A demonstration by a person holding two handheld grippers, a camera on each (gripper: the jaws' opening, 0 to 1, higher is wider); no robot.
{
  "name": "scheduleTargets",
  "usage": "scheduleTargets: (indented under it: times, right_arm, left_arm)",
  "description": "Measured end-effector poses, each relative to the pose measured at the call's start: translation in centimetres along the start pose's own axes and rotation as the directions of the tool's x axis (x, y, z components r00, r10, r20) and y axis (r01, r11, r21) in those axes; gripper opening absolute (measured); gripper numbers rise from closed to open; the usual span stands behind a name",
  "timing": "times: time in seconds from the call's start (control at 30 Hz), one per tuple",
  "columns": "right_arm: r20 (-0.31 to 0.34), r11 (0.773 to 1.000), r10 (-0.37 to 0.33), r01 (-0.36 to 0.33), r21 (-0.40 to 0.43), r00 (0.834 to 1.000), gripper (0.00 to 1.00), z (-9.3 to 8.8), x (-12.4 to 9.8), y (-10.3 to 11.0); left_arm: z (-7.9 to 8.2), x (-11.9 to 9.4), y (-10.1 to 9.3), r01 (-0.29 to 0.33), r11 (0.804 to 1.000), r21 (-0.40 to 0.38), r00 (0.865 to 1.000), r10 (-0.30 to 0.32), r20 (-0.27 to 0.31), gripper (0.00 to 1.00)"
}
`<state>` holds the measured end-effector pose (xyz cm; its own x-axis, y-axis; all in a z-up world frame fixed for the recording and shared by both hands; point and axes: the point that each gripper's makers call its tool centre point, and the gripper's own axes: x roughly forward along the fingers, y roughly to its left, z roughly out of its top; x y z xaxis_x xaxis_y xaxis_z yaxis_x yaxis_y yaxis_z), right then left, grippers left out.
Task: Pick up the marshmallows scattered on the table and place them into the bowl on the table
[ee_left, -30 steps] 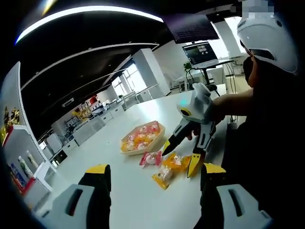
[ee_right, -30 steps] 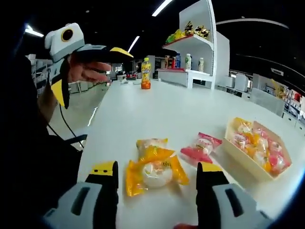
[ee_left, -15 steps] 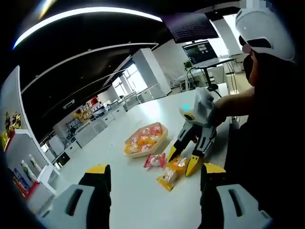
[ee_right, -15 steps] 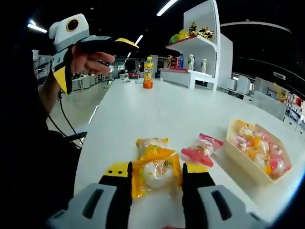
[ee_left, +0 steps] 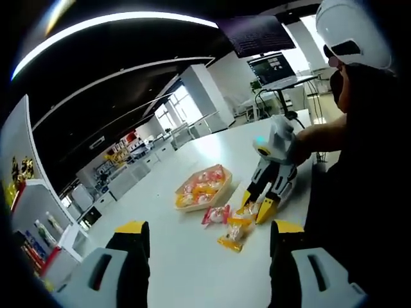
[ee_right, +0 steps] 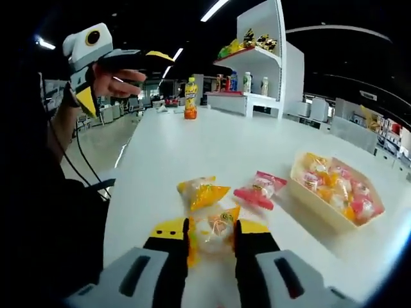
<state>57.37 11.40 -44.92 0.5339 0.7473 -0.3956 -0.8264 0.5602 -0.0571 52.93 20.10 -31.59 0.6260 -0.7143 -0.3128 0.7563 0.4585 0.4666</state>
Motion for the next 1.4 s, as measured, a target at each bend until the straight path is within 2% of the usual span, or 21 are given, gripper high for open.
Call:
scheduleTargets:
  times: [0.17,0.27,0.43,0.77,1.13,1.4]
  right_arm:
    - [0.016,0.999,-0.038,0.038,0.015,0.999,0.24,-0.4,-1.1,-0.6]
    - [0.017,0.998,-0.056,0.056,0.024,0.998,0.24,-0.5,-1.7,-1.0]
    - [0.035,0.996,-0.075,0.073,0.053,0.997,0.24,0.0,-2.6,-1.6]
    - [0.117,0.992,-0.116,0.108,0.071,0.986,0.24,3.4,-6.8,-2.2]
    - [0.185,0.983,-0.186,0.184,0.028,0.965,0.24,6.6,-13.0,-3.1]
    - [0.200,0.980,-0.198,0.197,0.028,0.960,0.24,6.8,-14.1,-3.3]
  left_arm:
    - [-0.5,0.1,-0.9,0.012,1.000,0.021,1.000,-0.012,0.000,0.76]
    - [-0.7,0.3,-1.2,0.017,1.000,0.007,1.000,-0.017,-0.007,0.76]
    - [-1.0,0.2,-1.3,0.015,1.000,0.005,1.000,-0.015,-0.009,0.76]
    - [-0.5,0.2,-1.5,0.016,1.000,0.012,1.000,-0.016,-0.004,0.76]
    - [-0.7,0.4,-1.8,0.024,1.000,0.006,1.000,-0.024,-0.016,0.76]
    - [-0.4,0.3,-1.9,0.023,1.000,0.012,1.000,-0.023,-0.016,0.76]
